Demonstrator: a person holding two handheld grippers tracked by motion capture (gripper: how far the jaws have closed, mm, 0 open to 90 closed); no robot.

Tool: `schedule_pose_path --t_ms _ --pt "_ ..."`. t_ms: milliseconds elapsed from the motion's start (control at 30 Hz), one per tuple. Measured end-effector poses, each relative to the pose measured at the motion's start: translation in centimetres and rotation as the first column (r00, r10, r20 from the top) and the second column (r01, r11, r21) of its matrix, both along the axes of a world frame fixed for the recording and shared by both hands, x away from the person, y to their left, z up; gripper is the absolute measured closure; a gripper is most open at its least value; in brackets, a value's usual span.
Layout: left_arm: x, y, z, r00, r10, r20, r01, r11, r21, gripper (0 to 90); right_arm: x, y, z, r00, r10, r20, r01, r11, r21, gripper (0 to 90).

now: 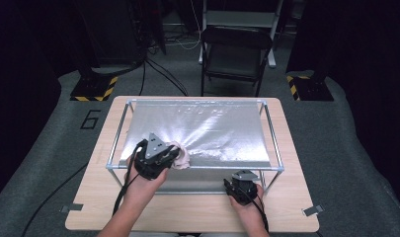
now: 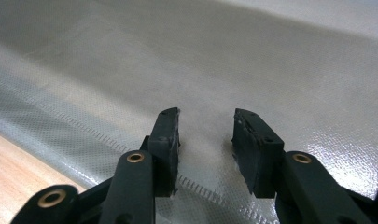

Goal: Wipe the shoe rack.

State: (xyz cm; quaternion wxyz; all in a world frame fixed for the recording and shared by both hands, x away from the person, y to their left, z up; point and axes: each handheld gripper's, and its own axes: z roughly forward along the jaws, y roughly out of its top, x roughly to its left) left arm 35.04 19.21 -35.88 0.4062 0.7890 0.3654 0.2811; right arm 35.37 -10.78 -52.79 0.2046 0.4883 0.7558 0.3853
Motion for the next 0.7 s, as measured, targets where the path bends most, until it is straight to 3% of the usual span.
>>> schedule_pose_path --t_ms 67,100,133,167,200,367,433,467,500,533,567,633,667,700 --pt "0.1 0.9 0.0 0.9999 0.017 0.001 -0.017 0.9998 -0.004 78.7 0.0 0.0 0.0 1.0 0.0 -0.001 0.0 1.0 0.001 60.5" --pt "0.1 1.9 0.0 0.9993 0.037 -0.01 -0.037 0.9992 -0.016 78.7 0.0 0.0 0.0 1.0 0.0 -0.001 0.0 1.0 0.001 60.5" --pt "0.2 4.2 0.1 0.9966 0.08 -0.018 -0.081 0.9966 -0.018 78.7 0.0 0.0 0.0 1.0 0.0 -0.001 0.0 1.0 0.0 60.5" --pt "0.2 4.2 0.1 0.9966 0.08 -0.018 -0.081 0.9966 -0.018 78.6 0.0 0.0 0.0 1.0 0.0 -0.001 0.0 1.0 0.0 60.5" --pt "0.2 6.1 0.0 0.9912 0.131 -0.019 -0.131 0.9906 -0.039 78.7 0.0 0.0 0.0 1.0 0.0 0.0 0.0 1.0 0.001 60.5" --pt "0.2 7.6 0.0 0.9869 0.157 -0.038 -0.159 0.985 -0.067 78.7 0.0 0.0 0.0 1.0 0.002 -0.002 -0.002 1.0 0.002 60.5" --pt "0.2 6.6 0.0 0.9837 0.178 -0.027 -0.179 0.9832 -0.037 78.8 0.0 0.0 0.0 1.0 0.006 -0.004 -0.006 1.0 0.004 60.5" --pt "0.3 5.9 0.1 0.9857 0.166 -0.028 -0.167 0.9852 -0.037 78.8 0.0 0.0 0.0 1.0 0.004 -0.003 -0.004 1.0 0.003 60.5" --pt "0.4 5.1 0.0 0.99 0.136 -0.039 -0.138 0.9891 -0.053 78.8 0.1 -0.2 0.0 0.9999 0.001 0.013 -0.001 0.9998 -0.019 60.6" --pt "0.5 2.8 -0.1 0.9961 0.082 -0.034 -0.083 0.9949 -0.057 78.8 0.2 -0.2 0.0 0.9998 0.013 0.012 -0.013 0.9998 -0.016 60.6" --pt "0.5 2.8 -0.1 0.9961 0.082 -0.034 -0.083 0.9949 -0.057 78.8 0.2 -0.2 0.0 0.9998 0.013 0.012 -0.013 0.9998 -0.016 60.6" --pt "0.5 0.3 -0.2 0.9992 0.024 -0.033 -0.026 0.9972 -0.07 78.8 0.2 -0.2 0.0 0.9998 0.014 0.012 -0.014 0.9998 -0.015 60.6" --pt "0.4 -2.1 -0.1 0.9986 -0.032 -0.042 0.029 0.9977 -0.062 78.8 0.2 -0.2 0.0 0.9999 0.012 0.007 -0.012 0.9999 -0.012 60.6" --pt "0.4 -2.1 -0.1 0.9986 -0.032 -0.042 0.029 0.9977 -0.062 78.8 0.2 -0.2 0.0 0.9999 0.012 0.007 -0.012 0.9999 -0.012 60.6"
